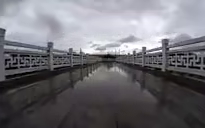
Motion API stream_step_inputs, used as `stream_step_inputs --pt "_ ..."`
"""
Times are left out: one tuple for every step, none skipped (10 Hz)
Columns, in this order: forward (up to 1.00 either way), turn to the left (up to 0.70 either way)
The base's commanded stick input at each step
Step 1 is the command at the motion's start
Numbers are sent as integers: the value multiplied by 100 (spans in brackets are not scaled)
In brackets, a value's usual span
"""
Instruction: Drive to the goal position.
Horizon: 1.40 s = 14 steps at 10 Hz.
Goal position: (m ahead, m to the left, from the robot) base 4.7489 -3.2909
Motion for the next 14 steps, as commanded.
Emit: stream_step_inputs --pt "45 0" --pt "45 0" --pt "45 0" --pt "45 0" --pt "45 0" --pt "45 0" --pt "45 0" --pt "45 0" --pt "45 0" --pt "45 0" --pt "45 0" --pt "45 0" --pt "45 0" --pt "45 0"
